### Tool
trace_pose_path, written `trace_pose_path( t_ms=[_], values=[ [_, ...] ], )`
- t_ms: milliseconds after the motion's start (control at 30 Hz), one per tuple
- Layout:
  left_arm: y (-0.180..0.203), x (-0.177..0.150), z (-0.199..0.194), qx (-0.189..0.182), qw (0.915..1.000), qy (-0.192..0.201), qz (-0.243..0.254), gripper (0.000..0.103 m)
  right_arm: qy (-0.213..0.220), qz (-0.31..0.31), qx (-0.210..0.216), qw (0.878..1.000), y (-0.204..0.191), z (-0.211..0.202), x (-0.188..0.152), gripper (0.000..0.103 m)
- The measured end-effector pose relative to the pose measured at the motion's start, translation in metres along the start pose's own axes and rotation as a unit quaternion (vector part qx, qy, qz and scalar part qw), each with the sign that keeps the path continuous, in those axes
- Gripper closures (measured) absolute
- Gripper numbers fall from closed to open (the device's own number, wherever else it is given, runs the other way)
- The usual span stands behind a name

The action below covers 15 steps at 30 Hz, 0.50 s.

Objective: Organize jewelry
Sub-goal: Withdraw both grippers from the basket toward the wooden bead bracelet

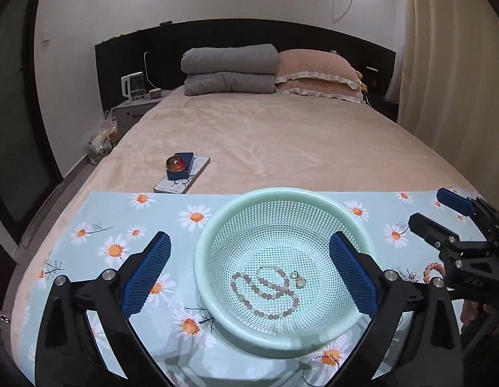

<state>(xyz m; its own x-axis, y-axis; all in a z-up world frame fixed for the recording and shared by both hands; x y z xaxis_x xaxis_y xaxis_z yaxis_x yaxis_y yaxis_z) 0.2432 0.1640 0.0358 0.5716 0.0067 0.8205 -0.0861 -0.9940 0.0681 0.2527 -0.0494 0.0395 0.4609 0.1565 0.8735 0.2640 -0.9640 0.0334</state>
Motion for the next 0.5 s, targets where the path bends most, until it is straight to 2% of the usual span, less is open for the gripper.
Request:
trace_pose_path(
  t_ms=[300,500],
  values=[
    [0.026,0.010,-0.058,0.006,0.9998,0.006,0.017,0.006,0.040,0.023,-0.023,0.999,0.032,-0.080,0.020,0.016],
    [0.053,0.002,-0.081,0.002,0.9992,0.003,0.039,0.006,0.053,0.024,-0.041,0.997,0.049,-0.118,0.019,0.016]
  ],
)
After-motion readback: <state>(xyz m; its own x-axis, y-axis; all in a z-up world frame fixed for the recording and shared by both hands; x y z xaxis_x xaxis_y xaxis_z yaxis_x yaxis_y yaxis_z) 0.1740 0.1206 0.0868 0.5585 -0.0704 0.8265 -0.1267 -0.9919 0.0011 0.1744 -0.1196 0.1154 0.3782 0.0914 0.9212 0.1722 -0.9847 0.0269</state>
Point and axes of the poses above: each gripper's, at about its wrist camera, not at the fingertips, and z roughly the way its jaws point, y to its right, x to its top, the point moved 5 cm from there along z, roughly the way its jaws point, and after that the axes turned 5 degrees about -x, right-handed, at the moved point
